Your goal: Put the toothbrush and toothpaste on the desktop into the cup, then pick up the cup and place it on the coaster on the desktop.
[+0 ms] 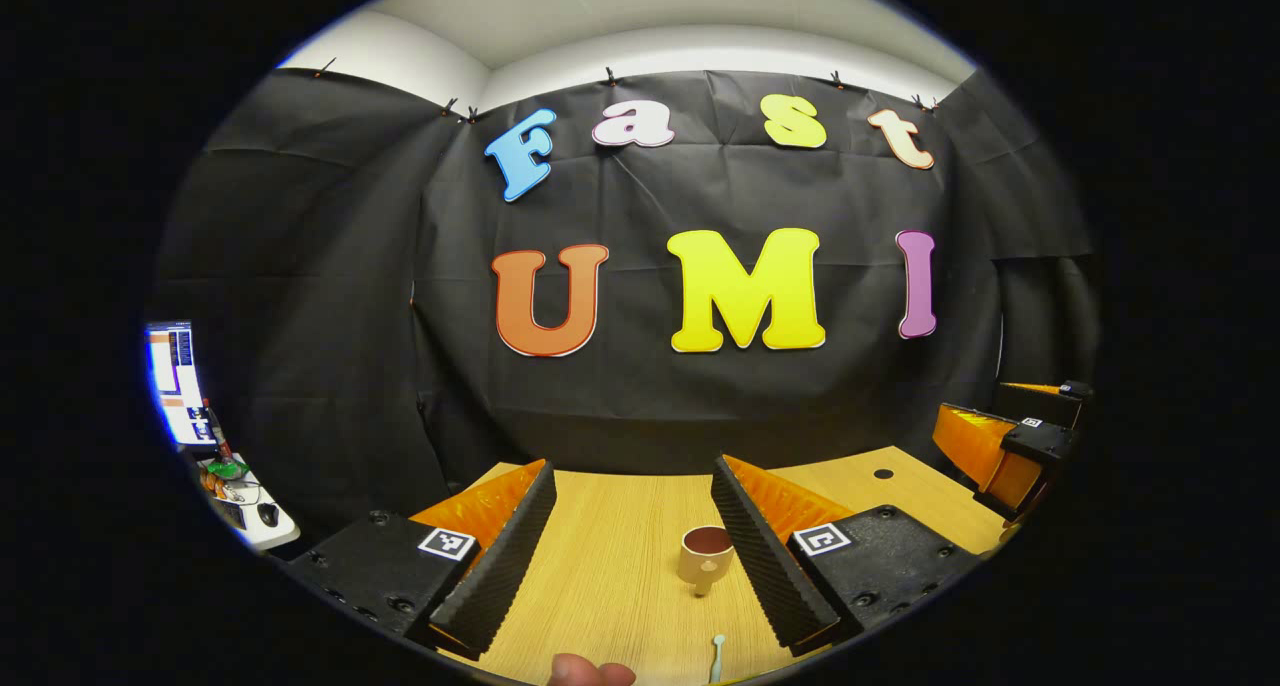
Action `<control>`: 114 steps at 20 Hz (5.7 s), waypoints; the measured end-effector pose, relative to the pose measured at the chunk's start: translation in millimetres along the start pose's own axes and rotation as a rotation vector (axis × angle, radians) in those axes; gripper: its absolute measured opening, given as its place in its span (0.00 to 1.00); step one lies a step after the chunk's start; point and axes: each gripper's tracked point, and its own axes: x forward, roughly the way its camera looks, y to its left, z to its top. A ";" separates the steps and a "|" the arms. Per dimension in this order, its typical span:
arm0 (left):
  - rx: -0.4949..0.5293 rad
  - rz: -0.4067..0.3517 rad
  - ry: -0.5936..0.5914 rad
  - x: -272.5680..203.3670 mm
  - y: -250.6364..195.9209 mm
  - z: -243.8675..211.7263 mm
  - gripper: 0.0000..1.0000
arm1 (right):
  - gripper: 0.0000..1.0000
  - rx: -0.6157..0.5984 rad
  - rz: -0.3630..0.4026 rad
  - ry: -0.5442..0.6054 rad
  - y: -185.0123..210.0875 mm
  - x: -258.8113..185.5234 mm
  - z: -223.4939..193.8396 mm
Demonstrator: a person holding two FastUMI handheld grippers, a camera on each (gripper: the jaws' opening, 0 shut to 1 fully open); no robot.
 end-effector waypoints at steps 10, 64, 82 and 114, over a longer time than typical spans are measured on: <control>0.005 -0.046 0.027 2.3 -19.5 -15.7 0.99 | 0.95 -0.008 0.010 0.072 2.8 0.3 -26.4; 0.063 -0.161 0.761 -51.1 -99.1 -336.7 0.19 | 0.96 -0.046 -0.062 0.674 -64.7 -58.1 -285.7; 0.031 -0.145 0.738 -48.1 -85.0 -311.8 0.03 | 0.92 -0.015 -0.037 0.765 -43.7 -43.8 -331.8; -0.051 -0.135 0.602 -3.9 -74.0 -232.5 0.03 | 0.31 0.106 -0.021 0.741 -54.1 -26.1 -307.3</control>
